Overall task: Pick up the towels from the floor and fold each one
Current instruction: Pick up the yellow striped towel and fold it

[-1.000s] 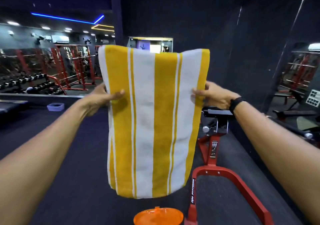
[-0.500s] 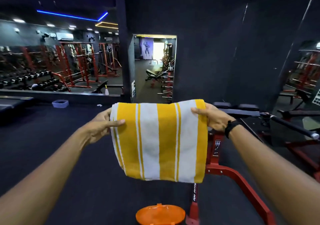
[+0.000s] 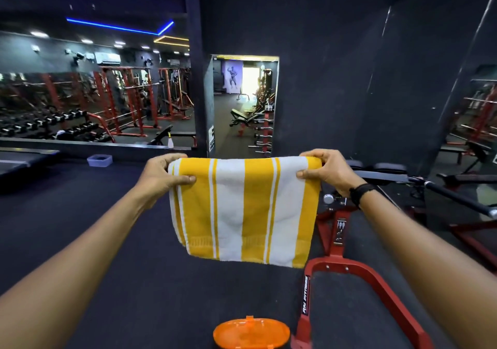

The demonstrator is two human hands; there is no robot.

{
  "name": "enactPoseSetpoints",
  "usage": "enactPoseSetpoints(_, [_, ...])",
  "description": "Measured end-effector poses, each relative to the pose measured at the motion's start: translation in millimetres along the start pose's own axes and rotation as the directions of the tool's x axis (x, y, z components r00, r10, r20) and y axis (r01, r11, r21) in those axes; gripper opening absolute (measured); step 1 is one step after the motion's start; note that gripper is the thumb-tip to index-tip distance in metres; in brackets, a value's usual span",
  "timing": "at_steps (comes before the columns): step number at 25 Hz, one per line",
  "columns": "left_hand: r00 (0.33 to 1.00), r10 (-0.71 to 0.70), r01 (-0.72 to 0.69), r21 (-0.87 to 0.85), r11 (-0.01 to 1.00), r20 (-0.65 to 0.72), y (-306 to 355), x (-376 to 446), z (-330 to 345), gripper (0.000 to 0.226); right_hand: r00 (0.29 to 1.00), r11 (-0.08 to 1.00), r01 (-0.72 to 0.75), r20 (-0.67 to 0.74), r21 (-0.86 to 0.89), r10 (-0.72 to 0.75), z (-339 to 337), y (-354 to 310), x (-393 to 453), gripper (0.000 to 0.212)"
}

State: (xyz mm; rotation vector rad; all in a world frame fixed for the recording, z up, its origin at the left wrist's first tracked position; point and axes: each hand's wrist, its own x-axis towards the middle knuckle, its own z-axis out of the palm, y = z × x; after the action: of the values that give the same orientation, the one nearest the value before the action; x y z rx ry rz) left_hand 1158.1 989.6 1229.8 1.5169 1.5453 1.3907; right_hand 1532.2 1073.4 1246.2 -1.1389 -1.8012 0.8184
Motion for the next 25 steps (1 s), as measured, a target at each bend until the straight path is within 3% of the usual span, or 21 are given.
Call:
enactPoseSetpoints(2, [0.996, 0.078, -0.083, 0.202, 0.976, 0.034, 6.6, 1.3, -5.9, 0.036, 0.999, 0.994, 0.032, 0.007, -0.105, -0.031, -3.7, -4.2, -2.7, 0.034])
enactPoseSetpoints(4, [0.982, 0.084, -0.129, 0.277, 0.952, 0.17, 13.4, 3.3, -17.4, 0.034, 0.996, 0.999, 0.006, 0.092, -0.043, -0.002, -11.2, -10.4, -8.3, 0.035])
enactPoseSetpoints(7, [0.909, 0.015, -0.02, 0.007, 1.0, 0.417, 21.5, -1.2, -35.4, 0.058, 0.926, 0.951, -0.131, 0.378, 0.28, 0.016, -24.4, -21.2, -19.2, 0.025])
enactPoseSetpoints(9, [0.901, -0.035, 0.075, -0.076, 0.994, 0.433, 22.5, -1.6, -36.2, 0.064, 0.9, 0.908, -0.21, 0.435, 0.362, 0.035, -24.9, -24.4, -19.9, 0.021])
enactPoseSetpoints(11, [0.94, -0.141, 0.14, 0.027, 0.99, 0.311, 20.1, 4.3, -27.8, 0.066, 0.936, 0.947, -0.222, 0.323, 0.233, 0.14, -12.4, -21.8, -13.8, 0.025])
enactPoseSetpoints(13, [0.968, -0.216, 0.193, 0.178, 0.965, 0.124, 16.3, 8.6, -8.8, 0.051, 0.975, 0.973, -0.222, 0.045, 0.07, 0.219, 9.5, -16.2, -6.5, 0.032])
enactPoseSetpoints(16, [0.975, -0.22, 0.219, 0.198, 0.955, -0.014, 30.5, 5.8, 24.2, 0.038, 0.94, 0.989, -0.122, -0.331, -0.083, 0.088, 38.9, -19.8, -0.6, 0.035])
enactPoseSetpoints(18, [0.964, -0.26, 0.255, 0.069, 0.964, 0.059, 49.2, 1.4, 44.4, 0.029, 0.922, 0.974, -0.067, -0.386, -0.215, -0.022, 51.5, -35.9, -5.8, 0.031])
enactPoseSetpoints(22, [0.927, -0.322, 0.336, -0.041, 0.941, 0.195, 76.3, -8.5, 75.6, 0.011, 0.916, 0.973, 0.075, -0.372, -0.217, -0.153, 80.5, -68.8, -24.5, 0.03])
enactPoseSetpoints(25, [0.871, -0.335, 0.407, -0.148, 0.901, 0.359, 85.8, -10.8, 84.7, 0.023, 0.914, 0.961, 0.177, -0.327, -0.213, -0.24, 93.4, -79.5, -33.3, 0.033])
